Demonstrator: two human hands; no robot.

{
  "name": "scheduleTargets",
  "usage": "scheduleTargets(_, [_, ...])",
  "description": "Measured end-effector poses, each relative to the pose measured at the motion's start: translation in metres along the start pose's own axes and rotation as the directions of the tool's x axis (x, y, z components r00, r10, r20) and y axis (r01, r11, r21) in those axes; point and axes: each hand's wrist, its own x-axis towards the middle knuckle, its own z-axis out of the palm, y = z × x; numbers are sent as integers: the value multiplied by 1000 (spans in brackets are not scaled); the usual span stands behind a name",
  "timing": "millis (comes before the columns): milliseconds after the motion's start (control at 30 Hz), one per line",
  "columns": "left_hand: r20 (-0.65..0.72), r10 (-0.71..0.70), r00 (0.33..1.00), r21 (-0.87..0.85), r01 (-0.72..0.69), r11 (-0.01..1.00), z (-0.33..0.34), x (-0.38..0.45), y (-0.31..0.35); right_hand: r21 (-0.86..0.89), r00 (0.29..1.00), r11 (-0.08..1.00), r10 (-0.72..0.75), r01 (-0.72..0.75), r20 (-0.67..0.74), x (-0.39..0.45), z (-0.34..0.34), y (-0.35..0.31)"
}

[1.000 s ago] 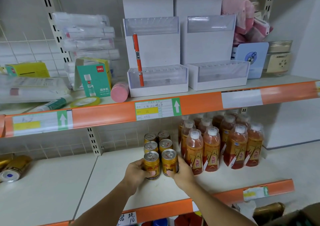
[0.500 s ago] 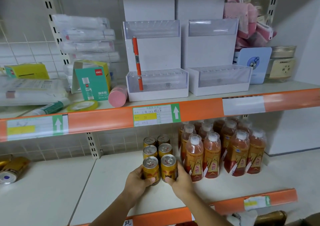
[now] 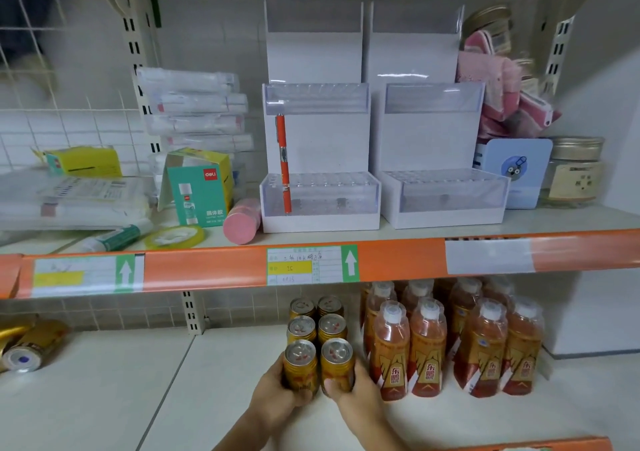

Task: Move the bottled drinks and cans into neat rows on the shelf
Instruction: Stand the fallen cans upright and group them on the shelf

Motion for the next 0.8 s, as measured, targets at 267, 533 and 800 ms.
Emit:
scheduleTargets(267, [85, -1, 996, 533, -45, 845, -11, -29, 20, -188, 990, 979, -52, 76, 130, -25, -22, -16])
scheduleTargets(533, [160, 27, 987, 905, -157, 394, -51, -57, 36, -540, 977, 822, -90, 181, 191, -58, -37, -48])
scheduleTargets(800, [155, 101, 983, 912, -182, 367, -114, -93, 48, -749, 966, 618, -74, 241, 250, -85, -23, -95])
